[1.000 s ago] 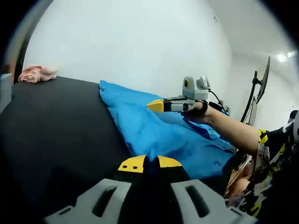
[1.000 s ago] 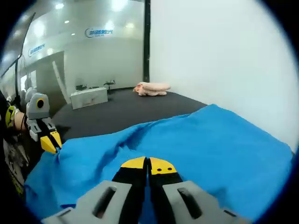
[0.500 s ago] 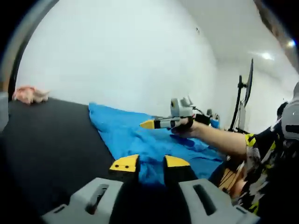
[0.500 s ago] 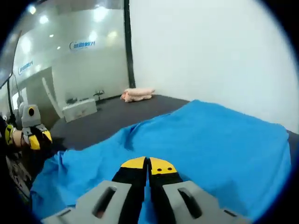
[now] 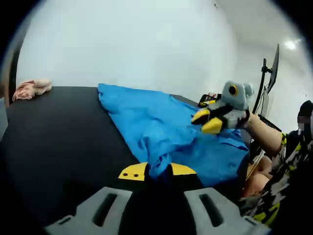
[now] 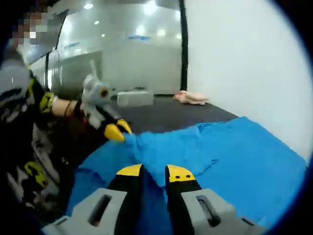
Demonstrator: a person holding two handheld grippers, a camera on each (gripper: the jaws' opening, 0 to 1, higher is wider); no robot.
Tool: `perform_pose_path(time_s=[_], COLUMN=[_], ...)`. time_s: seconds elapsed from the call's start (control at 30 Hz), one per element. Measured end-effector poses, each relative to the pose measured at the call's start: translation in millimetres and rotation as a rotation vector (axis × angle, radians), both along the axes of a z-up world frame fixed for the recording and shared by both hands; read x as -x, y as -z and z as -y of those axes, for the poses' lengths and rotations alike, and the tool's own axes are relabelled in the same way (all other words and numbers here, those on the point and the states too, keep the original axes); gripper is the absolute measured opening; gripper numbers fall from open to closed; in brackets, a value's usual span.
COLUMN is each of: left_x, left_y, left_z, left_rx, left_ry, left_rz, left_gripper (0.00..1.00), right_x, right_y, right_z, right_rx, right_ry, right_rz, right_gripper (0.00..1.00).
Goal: Spread out the cloth and fold it
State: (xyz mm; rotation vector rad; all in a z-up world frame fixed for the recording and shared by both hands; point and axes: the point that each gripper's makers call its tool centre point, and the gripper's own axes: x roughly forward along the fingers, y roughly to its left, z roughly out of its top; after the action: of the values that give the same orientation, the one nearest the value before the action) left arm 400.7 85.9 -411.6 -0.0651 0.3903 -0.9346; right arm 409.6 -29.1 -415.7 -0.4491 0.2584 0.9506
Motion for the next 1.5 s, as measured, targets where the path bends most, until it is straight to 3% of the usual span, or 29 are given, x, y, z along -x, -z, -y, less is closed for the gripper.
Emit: perform_pose_path(time_s=[0.03,0.07,0.13,0.17,0.23,0.3,0.37,0.43,0.47,0.53,0.57,0.6,0.67,0.7,0.77,0.83,0.87,0.9,0.93,1.0,1.1,1.2,1.27,1.3,1.37,1.4,1.43,1.47,1.5], left_x=[0.7,0.2,-3.0,-5.5,-4.5,0.4,9.8,20.5,27.3,27.3,24.0,13.9,2.7,-3.8,-5.2,-3.2,-5.4,-3.9,-3.1,-1.4,14.2,28.8,41.4,45.2,45.4,49.1,52.8,53.7,58.4], left_y=[-2.0,-8.3,-17.0,-21.4,-27.8,-29.5,-36.7,-40.7,-43.0,-42.0,-41.1,-39.5,-34.8,-29.6,-13.1,-3.0,1.7,5.3,0.8,-17.3,-40.3,-49.7,-35.6,-16.2,12.4,19.0,13.9,9.6,11.3], left_z=[-0.9,-2.6,-7.7,-10.7,-15.2,-16.5,-14.6,-13.5,-13.1,-19.4,-23.3,-31.9,-35.9,-32.1,-20.6,-9.0,-10.1,-10.2,-9.7,-10.3,-9.6,-11.3,-7.6,-9.1,-15.8,-16.0,-10.6,-9.2,-9.7], left_rx=[-0.007,-0.024,-0.036,-0.039,-0.074,-0.132,-0.133,-0.092,-0.029,0.019,-0.002,-0.045,-0.089,-0.081,-0.041,-0.002,-0.033,-0.092,-0.115,-0.099,-0.058,-0.050,-0.065,-0.128,-0.271,-0.299,-0.231,-0.192,-0.199], left_ry=[0.001,0.010,-0.017,-0.021,-0.032,-0.018,0.000,0.025,0.033,0.010,0.008,-0.043,-0.072,-0.058,-0.013,0.019,-0.004,0.015,0.039,0.011,0.033,0.061,0.118,0.129,0.126,0.142,0.128,0.114,0.138], left_rz=[0.010,0.062,0.115,0.138,0.191,0.255,0.332,0.326,0.276,0.213,0.232,0.263,0.273,0.248,0.105,0.008,-0.004,0.016,0.071,0.155,0.221,0.271,0.218,0.173,0.177,0.182,0.183,0.172,0.141], left_gripper=[0.08,0.07,0.04,0.03,0.03,0.03,0.04,0.06,0.06,0.10,0.12,0.14,0.17,0.20,0.21,0.19,0.15,0.05,0.01,0.00,0.00,0.00,0.00,0.00,0.00,0.00,0.00,0.00,0.00], right_x=[-4.5,-2.5,-6.7,-7.3,-6.9,2.4,5.2,4.7,2.8,2.8,1.3,0.3,1.8,2.7,1.4,-0.7,-1.6,-2.5,-3.2,-4.1,-4.7,-4.1,1.7,4.2,10.9,16.0,18.3,20.8,24.2], right_y=[2.7,2.4,-1.0,0.4,-7.4,-22.7,-42.1,-53.2,-56.8,-57.4,-53.8,-49.7,-40.4,-38.0,-34.7,-34.3,-34.4,-34.5,-34.9,-35.9,-37.3,-38.4,-29.6,-21.6,-0.5,8.8,11.1,2.3,4.4], right_z=[1.3,-4.6,-4.2,-2.4,-0.7,-4.5,-1.1,5.4,8.3,11.1,12.6,12.9,10.9,9.3,8.8,10.3,11.3,13.4,15.3,19.5,20.8,20.2,15.5,15.8,17.5,16.0,14.2,12.0,13.9], right_rx=[0.050,0.036,-0.035,-0.034,-0.031,-0.127,-0.223,-0.247,-0.255,-0.253,-0.247,-0.241,-0.234,-0.232,-0.227,-0.224,-0.225,-0.228,-0.231,-0.236,-0.238,-0.233,-0.206,-0.173,-0.068,-0.034,-0.036,-0.076,-0.069], right_ry=[0.014,-0.014,0.031,0.046,0.045,0.017,0.017,0.025,0.039,0.046,0.055,0.060,0.059,0.055,0.048,0.050,0.054,0.060,0.064,0.076,0.088,0.083,0.077,0.074,0.056,0.040,0.034,0.033,0.038], right_rz=[0.066,0.104,0.056,0.030,0.023,-0.019,-0.048,-0.037,-0.024,-0.019,-0.026,-0.032,-0.055,-0.057,-0.054,-0.047,-0.047,-0.047,-0.046,-0.042,-0.037,-0.034,-0.068,-0.087,-0.113,-0.121,-0.116,-0.062,-0.086], right_gripper=[0.16,0.16,0.13,0.05,0.01,0.01,0.01,0.01,0.01,0.01,0.01,0.01,0.01,0.01,0.01,0.01,0.01,0.01,0.01,0.01,0.01,0.01,0.01,0.01,0.01,0.01,0.01,0.01,0.01])
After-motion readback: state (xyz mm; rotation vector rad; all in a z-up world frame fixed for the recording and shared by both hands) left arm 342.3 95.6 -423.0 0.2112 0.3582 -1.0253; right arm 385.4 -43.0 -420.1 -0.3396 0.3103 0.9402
